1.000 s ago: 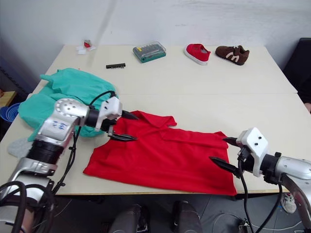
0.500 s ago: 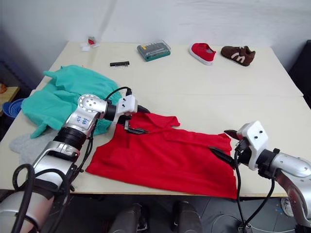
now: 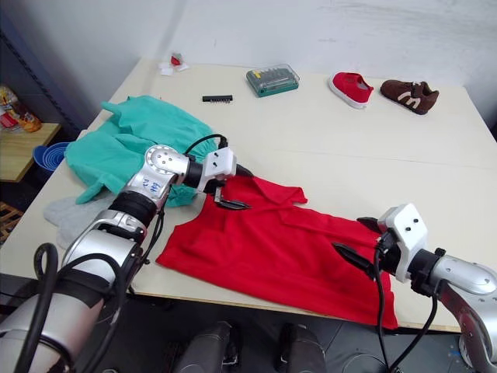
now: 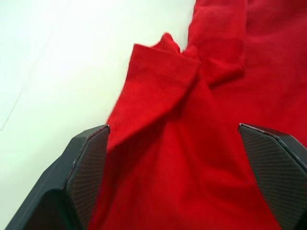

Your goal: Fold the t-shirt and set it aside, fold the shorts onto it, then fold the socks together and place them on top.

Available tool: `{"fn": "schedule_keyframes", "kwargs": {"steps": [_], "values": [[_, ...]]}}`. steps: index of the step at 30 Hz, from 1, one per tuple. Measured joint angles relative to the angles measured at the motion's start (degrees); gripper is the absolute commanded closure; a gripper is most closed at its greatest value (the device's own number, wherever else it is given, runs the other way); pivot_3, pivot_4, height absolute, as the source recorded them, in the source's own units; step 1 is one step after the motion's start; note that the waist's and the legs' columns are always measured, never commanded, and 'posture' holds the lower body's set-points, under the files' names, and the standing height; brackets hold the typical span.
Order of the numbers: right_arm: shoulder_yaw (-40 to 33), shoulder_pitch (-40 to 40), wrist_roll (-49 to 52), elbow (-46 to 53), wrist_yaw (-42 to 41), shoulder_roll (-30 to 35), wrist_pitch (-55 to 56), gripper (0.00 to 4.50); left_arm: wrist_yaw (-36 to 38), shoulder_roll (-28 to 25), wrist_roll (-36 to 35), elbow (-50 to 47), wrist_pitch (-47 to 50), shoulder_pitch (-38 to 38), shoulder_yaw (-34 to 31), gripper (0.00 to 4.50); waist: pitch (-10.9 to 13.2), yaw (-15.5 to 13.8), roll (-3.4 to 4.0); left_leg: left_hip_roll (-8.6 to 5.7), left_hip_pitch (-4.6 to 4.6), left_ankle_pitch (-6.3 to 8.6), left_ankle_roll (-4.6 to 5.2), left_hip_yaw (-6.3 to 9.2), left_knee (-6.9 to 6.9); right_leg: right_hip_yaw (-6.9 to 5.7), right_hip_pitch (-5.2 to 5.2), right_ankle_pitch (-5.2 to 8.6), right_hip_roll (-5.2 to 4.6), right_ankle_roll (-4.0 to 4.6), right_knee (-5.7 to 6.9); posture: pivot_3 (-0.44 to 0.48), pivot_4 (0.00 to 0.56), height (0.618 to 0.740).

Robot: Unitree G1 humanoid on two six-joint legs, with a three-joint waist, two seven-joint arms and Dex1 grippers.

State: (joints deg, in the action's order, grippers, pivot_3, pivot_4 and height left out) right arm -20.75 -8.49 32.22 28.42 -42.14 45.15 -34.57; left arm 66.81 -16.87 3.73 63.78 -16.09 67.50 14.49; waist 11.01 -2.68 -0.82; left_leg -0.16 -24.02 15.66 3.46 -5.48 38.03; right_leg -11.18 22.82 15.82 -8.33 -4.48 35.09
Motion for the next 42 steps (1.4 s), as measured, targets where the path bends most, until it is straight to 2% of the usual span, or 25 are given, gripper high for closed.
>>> {"fn": "schedule_keyframes", "kwargs": {"steps": [2, 5, 10, 23, 27, 30, 31, 42], "values": [[0.0, -0.2, -0.3, 0.0, 0.4, -0.2, 0.5, 0.0, -0.8, 2.1, 0.5, 0.8, -0.1, 0.8, 0.0, 0.01, 0.0, 0.0, 0.0, -0.05, -0.05, 0.02, 0.09, -0.03, 0.02, 0.05, 0.0, -0.07, -0.01, -0.13, -0.09, 0.0, 0.15, 0.74], [0.0, -0.5, -0.4, 0.0, 0.8, -0.3, 0.8, 0.0, -1.0, 4.0, 1.1, 2.0, -0.9, 1.5, 0.0, 0.58, 0.0, -0.1, 0.0, -0.08, -0.06, 0.08, 0.21, -0.1, 0.05, 0.14, 0.0, -0.12, -0.04, -0.21, -0.23, 0.0, 0.15, 0.74], [-0.8, -1.7, -0.6, 0.0, 1.6, -0.7, 0.8, 0.0, -3.7, 6.3, 3.0, 2.8, -2.2, 1.6, 0.1, 2.15, 0.0, -0.1, 0.0, -0.08, -0.06, 0.11, 0.25, -0.11, 0.06, 0.16, 0.0, -0.13, -0.07, -0.22, -0.37, 0.0, 0.15, 0.74], [-2.0, -2.4, -0.7, 0.2, 2.5, -1.1, 0.8, 0.0, -7.7, 10.1, 5.9, 4.7, -3.0, 1.7, 0.1, 2.15, 0.0, -0.2, 0.0, -0.08, -0.05, 0.11, 0.24, -0.1, 0.08, 0.17, 0.01, -0.14, -0.08, -0.22, -0.34, 0.0, 0.15, 0.74], [-2.0, -2.4, -0.7, 0.2, 2.8, -1.1, 0.8, 0.0, -8.4, 10.6, 6.3, 5.0, -3.0, 1.7, 0.1, 3.24, 0.0, -0.2, 0.0, -0.08, -0.04, 0.11, 0.24, -0.11, 0.09, 0.17, 0.01, -0.14, -0.08, -0.22, -0.34, 0.0, 0.15, 0.74], [-2.0, -2.6, -0.7, 0.2, 2.9, -1.1, 0.8, 0.0, -8.4, 10.6, 6.9, 5.5, -3.0, 1.7, 0.1, 4.31, 0.0, -0.2, 0.0, -0.08, -0.04, 0.11, 0.24, -0.11, 0.09, 0.17, 0.01, -0.14, -0.08, -0.22, -0.33, 0.0, 0.15, 0.74], [-2.0, -2.6, -0.7, 0.2, 2.9, -1.1, 0.8, 0.0, -8.4, 10.6, 7.0, 5.7, -3.0, 1.7, 0.1, 4.46, 0.0, -0.2, 0.0, -0.08, -0.04, 0.11, 0.24, -0.11, 0.1, 0.17, 0.01, -0.14, -0.08, -0.22, -0.34, 0.0, 0.15, 0.74], [-1.0, -2.4, -3.2, -0.1, 2.7, -0.9, 2.5, 0.0, -5.7, 8.3, 6.5, 6.1, -2.8, 1.8, -1.8, 4.46, 0.0, -0.1, 0.0, -0.08, -0.04, 0.1, 0.24, -0.12, 0.11, 0.17, 0.01, -0.14, -0.08, -0.21, -0.31, 0.0, 0.15, 0.74]]}}
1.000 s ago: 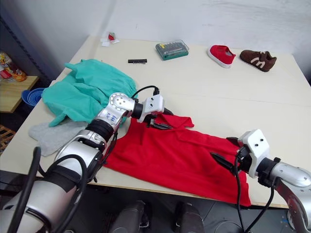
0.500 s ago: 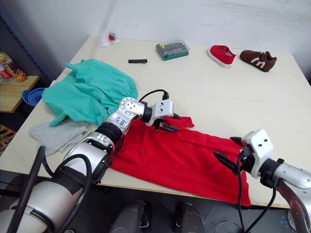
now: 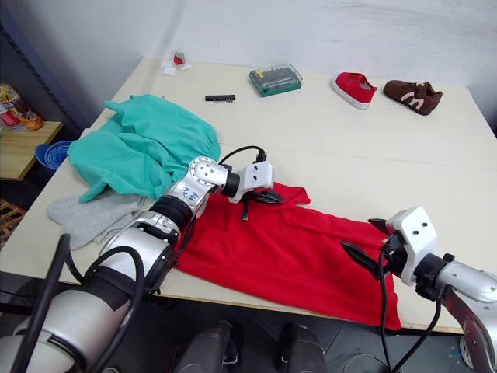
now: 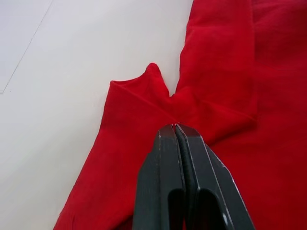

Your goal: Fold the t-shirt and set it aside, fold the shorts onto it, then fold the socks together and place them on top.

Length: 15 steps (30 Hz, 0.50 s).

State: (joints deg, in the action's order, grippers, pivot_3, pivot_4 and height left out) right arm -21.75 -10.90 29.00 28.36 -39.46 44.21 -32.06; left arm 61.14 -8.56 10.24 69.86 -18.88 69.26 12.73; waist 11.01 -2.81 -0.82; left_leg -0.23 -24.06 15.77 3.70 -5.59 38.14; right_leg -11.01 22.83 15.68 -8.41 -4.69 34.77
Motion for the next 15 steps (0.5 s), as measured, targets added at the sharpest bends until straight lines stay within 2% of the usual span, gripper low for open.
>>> {"fn": "schedule_keyframes", "kwargs": {"steps": [5, 8, 11, 15], "values": [[0.9, 0.7, -1.8, -2.6, -0.3, 0.3, 0.5, 0.0, 7.1, -4.6, -1.3, -3.0, -0.5, -0.1, -1.0, 4.46, 0.0, 0.2, 0.01, 0.0, 0.02, -0.01, -0.02, -0.05, 0.02, 0.04, 0.01, 0.0, 0.0, 0.0, 0.04, 0.0, 0.15, 0.74], [0.7, 1.8, -1.8, -4.3, -0.6, 0.4, 0.1, 0.0, 8.1, -5.5, -1.3, -4.7, -0.8, -0.4, -0.8, 4.46, 0.0, 0.1, 0.01, 0.0, 0.03, -0.01, -0.01, -0.09, 0.05, 0.09, 0.01, 0.0, 0.0, 0.0, 0.09, 0.0, 0.15, 0.74], [0.7, 2.9, -1.8, -4.5, -1.4, 1.0, -0.3, 0.0, 5.6, -4.5, -1.0, -4.9, -0.6, -0.9, -0.7, 3.94, 0.0, -0.2, 0.01, -0.01, 0.02, -0.01, 0.04, -0.08, 0.09, 0.09, 0.01, -0.01, -0.02, -0.01, 0.1, 0.0, 0.15, 0.74], [0.8, 3.7, -1.8, -4.6, -2.6, 1.3, -0.4, 0.0, 3.2, -2.2, -0.5, -4.8, -0.9, -0.9, 0.1, 2.74, 0.0, -0.1, 0.01, -0.02, 0.0, 0.03, 0.1, -0.13, 0.1, 0.13, 0.01, -0.04, -0.01, -0.06, 0.09, 0.0, 0.15, 0.74]]}}
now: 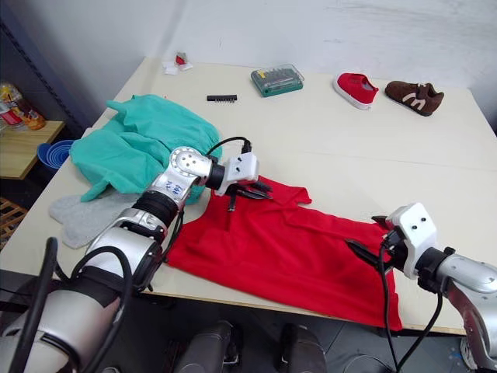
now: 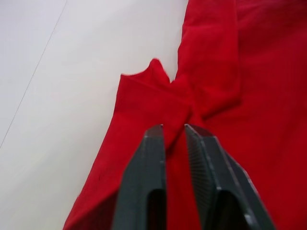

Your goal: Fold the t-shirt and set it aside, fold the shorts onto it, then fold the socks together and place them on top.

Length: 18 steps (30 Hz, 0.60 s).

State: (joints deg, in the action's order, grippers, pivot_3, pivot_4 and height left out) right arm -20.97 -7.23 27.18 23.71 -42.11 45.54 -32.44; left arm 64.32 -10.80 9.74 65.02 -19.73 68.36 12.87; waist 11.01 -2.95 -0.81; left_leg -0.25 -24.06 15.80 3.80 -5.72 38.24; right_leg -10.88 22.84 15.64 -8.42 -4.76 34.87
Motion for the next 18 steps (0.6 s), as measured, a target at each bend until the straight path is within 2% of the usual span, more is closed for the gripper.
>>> {"fn": "schedule_keyframes", "kwargs": {"steps": [1, 4, 11, 17, 18], "values": [[0.0, 0.1, 0.0, -0.1, -0.3, 0.0, -0.1, 0.0, -1.2, 0.4, 0.5, 0.1, -0.2, 0.0, 0.3, 2.46, 0.0, 0.0, 0.0, 0.0, 0.0, 0.0, 0.0, -0.01, 0.0, 0.0, 0.0, 0.0, 0.0, -0.01, 0.02, 0.0, 0.15, 0.74], [0.3, 0.2, 0.6, 0.1, -0.7, 0.0, -0.4, 0.0, -4.9, 1.8, 2.2, 1.2, -0.4, 0.1, 1.7, 2.46, 0.0, 0.1, 0.0, 0.0, 0.0, 0.0, 0.0, -0.03, 0.0, 0.01, 0.0, -0.01, 0.0, -0.01, 0.03, 0.0, 0.15, 0.74], [0.3, -0.3, 4.0, 4.7, -0.3, -0.7, -3.2, 0.0, -7.2, 2.7, 4.3, 3.3, -1.1, 0.4, 3.0, 2.46, 0.0, 0.2, 0.0, 0.01, 0.04, 0.01, 0.01, -0.03, 0.0, 0.03, 0.0, -0.01, -0.02, -0.01, -0.02, 0.0, 0.15, 0.74], [0.2, -0.4, 7.3, 8.5, 0.3, -0.7, -5.2, 0.0, -8.6, 3.1, 5.0, 4.6, -1.1, 1.3, 3.2, 4.36, 0.0, 0.1, 0.0, 0.0, 0.03, 0.04, 0.06, -0.03, 0.0, 0.04, 0.0, -0.01, -0.04, -0.01, -0.05, 0.0, 0.15, 0.74], [0.2, -0.4, 7.4, 8.5, 0.4, -0.7, -5.3, 0.0, -8.8, 3.1, 5.0, 5.0, -1.1, 1.3, 3.1, 4.47, 0.0, 0.0, 0.0, 0.0, 0.03, 0.04, 0.06, -0.03, 0.0, 0.04, 0.0, -0.01, -0.04, -0.02, -0.05, 0.0, 0.15, 0.74]]}}
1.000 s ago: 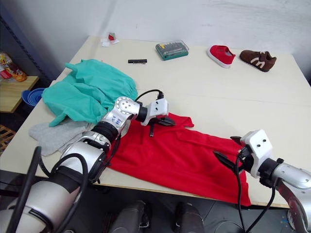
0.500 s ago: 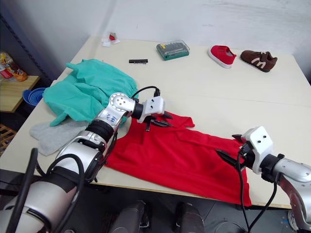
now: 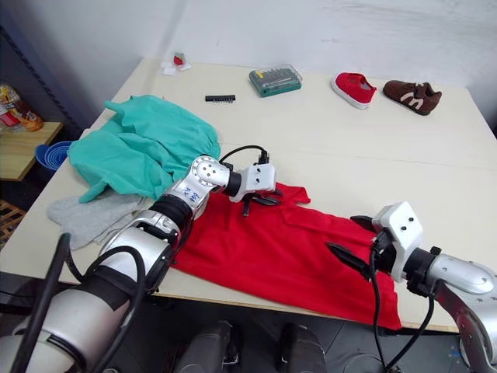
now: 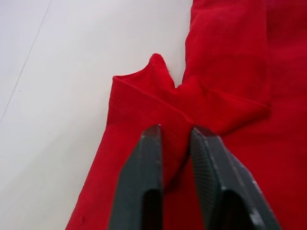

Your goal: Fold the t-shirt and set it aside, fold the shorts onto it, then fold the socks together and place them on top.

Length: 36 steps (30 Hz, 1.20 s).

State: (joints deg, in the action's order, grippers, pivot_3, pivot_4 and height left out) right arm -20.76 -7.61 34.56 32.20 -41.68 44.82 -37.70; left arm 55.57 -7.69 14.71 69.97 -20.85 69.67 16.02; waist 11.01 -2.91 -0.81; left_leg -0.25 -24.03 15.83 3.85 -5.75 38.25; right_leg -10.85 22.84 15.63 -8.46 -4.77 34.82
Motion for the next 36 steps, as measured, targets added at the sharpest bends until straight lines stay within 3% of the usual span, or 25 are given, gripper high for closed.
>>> {"fn": "schedule_keyframes", "kwargs": {"steps": [12, 18, 25, 36], "values": [[0.1, -0.1, -1.5, -0.6, 0.2, 0.2, 0.2, 0.0, 3.6, -0.7, -3.1, 0.3, 1.5, 0.2, -3.9, 4.47, 0.0, 0.1, 0.0, 0.0, 0.0, 0.0, 0.0, -0.01, 0.01, 0.0, 0.0, 0.0, 0.01, 0.0, 0.0, 0.0, 0.15, 0.74], [0.1, 0.1, -7.0, -7.2, -1.2, 6.0, 2.0, 0.0, 17.9, -7.8, -7.8, -5.0, 4.6, -0.1, -6.2, 4.47, 0.0, 0.6, 0.02, 0.0, -0.01, -0.02, -0.04, -0.13, 0.0, 0.06, 0.1, 0.0, 0.02, 0.01, 0.09, 0.0, 0.15, 0.74], [4.2, -4.2, -22.1, -14.5, -7.0, 13.4, 21.0, 0.0, 28.4, -13.5, -12.1, -16.9, 10.2, -6.1, -6.5, 4.47, 0.0, 1.3, 0.05, -0.01, 0.0, -0.05, -0.02, -0.26, 0.04, 0.17, 0.09, -0.04, 0.08, -0.06, 0.23, 0.0, 0.15, 0.74], [7.4, 0.1, -28.8, -21.6, -7.8, 13.2, 32.0, 0.0, 30.5, -24.0, -15.6, -30.2, 17.1, -12.3, -5.9, 4.47, 0.0, 1.6, 0.1, 0.0, 0.19, -0.1, -0.1, -0.3, 0.03, 0.3, 0.05, -0.04, 0.03, -0.05, 0.23, 0.0, 0.15, 0.74]]}}
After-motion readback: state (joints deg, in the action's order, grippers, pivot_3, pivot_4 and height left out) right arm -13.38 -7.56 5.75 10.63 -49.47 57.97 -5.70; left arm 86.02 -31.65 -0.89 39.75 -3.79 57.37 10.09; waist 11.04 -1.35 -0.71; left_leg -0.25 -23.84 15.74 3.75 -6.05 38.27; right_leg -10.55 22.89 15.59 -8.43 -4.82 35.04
